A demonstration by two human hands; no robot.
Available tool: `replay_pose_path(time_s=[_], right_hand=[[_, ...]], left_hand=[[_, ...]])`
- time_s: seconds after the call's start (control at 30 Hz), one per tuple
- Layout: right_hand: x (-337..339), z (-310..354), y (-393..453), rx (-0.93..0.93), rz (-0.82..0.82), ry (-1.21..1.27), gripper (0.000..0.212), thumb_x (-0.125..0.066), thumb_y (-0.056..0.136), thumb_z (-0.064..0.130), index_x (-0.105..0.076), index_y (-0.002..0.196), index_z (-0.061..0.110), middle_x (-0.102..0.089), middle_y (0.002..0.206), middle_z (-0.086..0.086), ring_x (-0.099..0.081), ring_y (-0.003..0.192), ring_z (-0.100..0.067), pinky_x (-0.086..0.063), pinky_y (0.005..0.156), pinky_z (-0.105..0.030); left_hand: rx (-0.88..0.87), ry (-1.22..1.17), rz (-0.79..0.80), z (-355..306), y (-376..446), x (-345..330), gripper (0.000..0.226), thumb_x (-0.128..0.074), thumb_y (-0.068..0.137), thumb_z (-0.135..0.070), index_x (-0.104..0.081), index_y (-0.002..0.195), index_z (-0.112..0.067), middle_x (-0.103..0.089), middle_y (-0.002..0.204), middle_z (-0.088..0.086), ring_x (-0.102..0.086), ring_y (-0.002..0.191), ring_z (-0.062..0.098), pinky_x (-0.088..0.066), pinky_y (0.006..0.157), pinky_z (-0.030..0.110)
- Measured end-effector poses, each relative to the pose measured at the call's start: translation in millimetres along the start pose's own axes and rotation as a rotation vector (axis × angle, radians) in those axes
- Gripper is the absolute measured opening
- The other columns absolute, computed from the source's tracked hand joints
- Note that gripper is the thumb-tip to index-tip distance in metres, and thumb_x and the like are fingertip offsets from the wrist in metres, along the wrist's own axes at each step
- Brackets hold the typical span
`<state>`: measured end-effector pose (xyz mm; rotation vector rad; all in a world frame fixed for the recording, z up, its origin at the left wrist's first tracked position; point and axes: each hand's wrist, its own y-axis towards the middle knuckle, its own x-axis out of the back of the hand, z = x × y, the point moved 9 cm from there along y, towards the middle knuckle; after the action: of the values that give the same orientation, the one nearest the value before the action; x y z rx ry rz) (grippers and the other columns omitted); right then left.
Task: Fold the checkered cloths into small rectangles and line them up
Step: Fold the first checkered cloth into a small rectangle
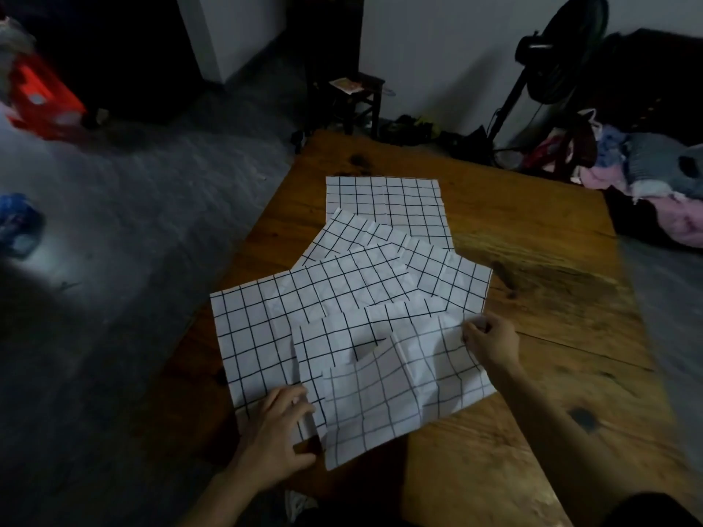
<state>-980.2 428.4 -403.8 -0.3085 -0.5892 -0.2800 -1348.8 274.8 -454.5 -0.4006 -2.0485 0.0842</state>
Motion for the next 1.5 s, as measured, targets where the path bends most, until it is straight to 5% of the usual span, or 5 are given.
replay_pose_path(time_s=[0.2,0.53,0.93,1.13,1.5], right_hand=[[2,-14,8,-0.078,0.015,0.078,0.011,-0.062,0.088,0.009,-0.067,0.078,0.009,-0.069,0.074,-0.012,-0.065,0.068,-0.026,-0.057,0.064,-0.043],[11,-12,11,-0.088,0.021,0.128,0.008,-0.061,0.09,0.007,-0.066,0.084,0.004,-0.068,0.076,-0.015,-0.061,0.064,-0.021,-0.05,0.057,-0.033],[-6,34,33,0.064,0.089,0.062,0.012,-0.063,0.092,0.019,-0.064,0.093,0.007,-0.066,0.088,-0.01,-0.062,0.078,-0.023,-0.05,0.06,-0.027],[-29,45,12,0.095,0.288,0.08,0.062,-0.057,0.094,0.044,-0.037,0.142,0.01,-0.057,0.122,-0.006,-0.058,0.111,-0.026,-0.051,0.094,-0.046],[-46,-56,-46,-0.108,0.431,0.022,0.078,-0.072,0.083,0.038,-0.032,0.144,0.011,-0.06,0.124,-0.015,-0.063,0.099,-0.02,-0.057,0.071,-0.028]], left_hand=[[-0.16,0.039,-0.238,-24,1,-2,0.046,-0.059,0.07,-0.066,-0.069,0.097,-0.029,-0.05,0.129,-0.007,-0.031,0.128,0.009,-0.033,0.104,0.029],[-0.038,-0.253,-0.34,-12,3,0,0.016,-0.078,0.072,-0.022,-0.066,0.081,-0.028,-0.055,0.102,-0.021,-0.047,0.104,0.0,-0.045,0.086,0.027],[0.284,-0.68,-0.032,25,-17,12,0.006,-0.069,0.088,-0.017,-0.066,0.085,-0.023,-0.067,0.091,0.005,-0.065,0.086,0.013,-0.057,0.078,0.035],[0.44,-0.871,-0.181,40,-20,26,0.003,-0.067,0.089,-0.01,-0.068,0.089,-0.013,-0.072,0.093,0.007,-0.067,0.09,0.024,-0.054,0.08,0.043],[0.553,-0.953,-0.29,42,-19,29,0.005,-0.067,0.088,-0.01,-0.068,0.093,-0.007,-0.073,0.095,0.005,-0.066,0.093,0.018,-0.048,0.073,0.03]])
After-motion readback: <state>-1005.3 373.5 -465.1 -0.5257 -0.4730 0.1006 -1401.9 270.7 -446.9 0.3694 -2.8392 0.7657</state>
